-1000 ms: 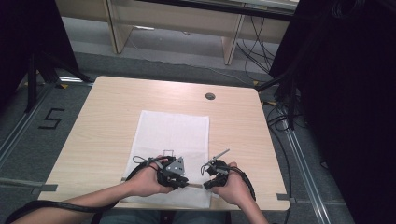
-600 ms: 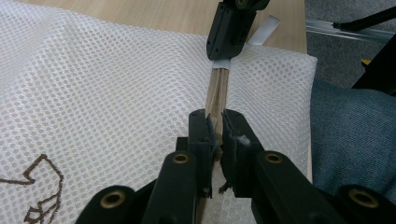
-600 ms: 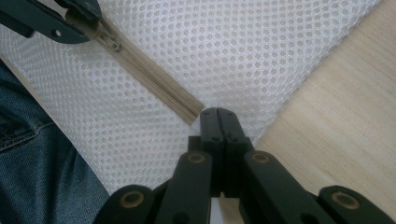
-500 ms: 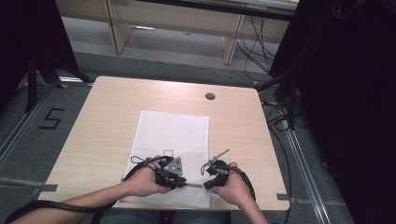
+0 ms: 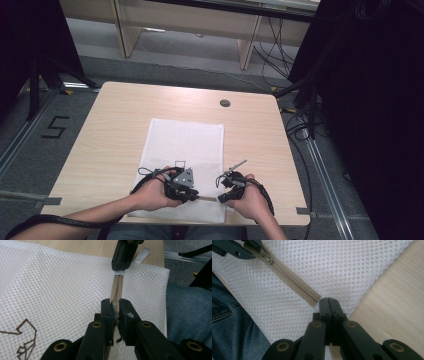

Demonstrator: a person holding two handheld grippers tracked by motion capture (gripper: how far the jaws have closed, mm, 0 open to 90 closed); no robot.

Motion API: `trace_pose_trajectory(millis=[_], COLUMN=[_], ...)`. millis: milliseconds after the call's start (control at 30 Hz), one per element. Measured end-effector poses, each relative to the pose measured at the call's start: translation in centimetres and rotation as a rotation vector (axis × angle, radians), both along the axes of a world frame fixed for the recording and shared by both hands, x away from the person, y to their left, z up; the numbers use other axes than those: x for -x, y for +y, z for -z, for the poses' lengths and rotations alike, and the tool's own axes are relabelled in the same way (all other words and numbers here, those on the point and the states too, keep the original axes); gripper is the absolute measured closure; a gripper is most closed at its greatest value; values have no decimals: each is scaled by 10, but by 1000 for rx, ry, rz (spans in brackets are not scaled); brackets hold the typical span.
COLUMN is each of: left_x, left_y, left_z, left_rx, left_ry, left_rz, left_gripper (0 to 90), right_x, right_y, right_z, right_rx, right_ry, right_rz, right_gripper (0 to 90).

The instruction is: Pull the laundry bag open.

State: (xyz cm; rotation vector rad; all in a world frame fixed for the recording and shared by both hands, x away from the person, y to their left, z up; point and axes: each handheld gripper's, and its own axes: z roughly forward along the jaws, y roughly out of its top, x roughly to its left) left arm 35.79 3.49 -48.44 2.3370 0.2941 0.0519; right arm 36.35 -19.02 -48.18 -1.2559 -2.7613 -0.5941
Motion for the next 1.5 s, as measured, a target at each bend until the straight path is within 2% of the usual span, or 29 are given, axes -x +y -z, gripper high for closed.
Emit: trace_pose_trajectory(millis=[133, 167, 200, 233, 367, 400, 500, 600, 633, 733, 867, 967, 1067, 1200, 1267, 1433, 1500], left_x=[0, 1, 0, 1, 1, 1, 0, 0, 1, 1, 2, 2, 1, 2, 2, 2, 2], left_y=[2, 2, 3, 3, 3, 3, 4, 6, 7, 8, 8, 10, 12, 13, 14, 17, 17], left_z=[0, 0, 0, 1, 0, 0, 0, 1, 1, 1, 1, 1, 1, 1, 0, 0, 0], left_rx=[15, 8, 7, 14, 11, 12, 11, 9, 16, 18, 15, 14, 16, 20, 5, 17, 18], left_ry=[2, 6, -9, 8, 7, 7, 0, 11, 22, 21, 15, 11, 22, 18, 4, 25, 17], left_rz=[-11, -11, 3, -9, -6, -7, -1, -2, -17, -19, -13, -14, -21, -17, -10, -21, -18], left_gripper=[820, 820, 820, 820, 820, 820, 821, 821, 821, 821, 820, 821, 820, 821, 821, 821, 820], right_x=[0, 0, 0, 0, 0, 0, 0, 0, 0, 1, -1, 0, 0, 0, 0, 0, 0], right_y=[0, 0, 0, -1, 0, 0, 0, 0, 0, 1, 0, 0, 0, 0, 0, 0, 0], right_z=[0, 0, 0, 0, 0, 0, 0, 0, 0, 0, 0, 0, 0, 0, 0, 0, 0], right_rx=[-3, -2, 3, 16, 7, 20, 7, 21, 20, 15, 23, 25, 22, 25, 26, 23, 24], right_ry=[0, 0, -1, -8, -4, -10, 0, -6, -6, 1, -20, -10, -10, -9, -11, -9, -8], right_rz=[-1, 0, 0, -1, 0, -5, 1, 3, 3, 12, -20, -1, -4, -5, -4, -4, -4], right_gripper=[900, 900, 900, 900, 900, 900, 900, 900, 900, 900, 900, 900, 900, 900, 900, 900, 900])
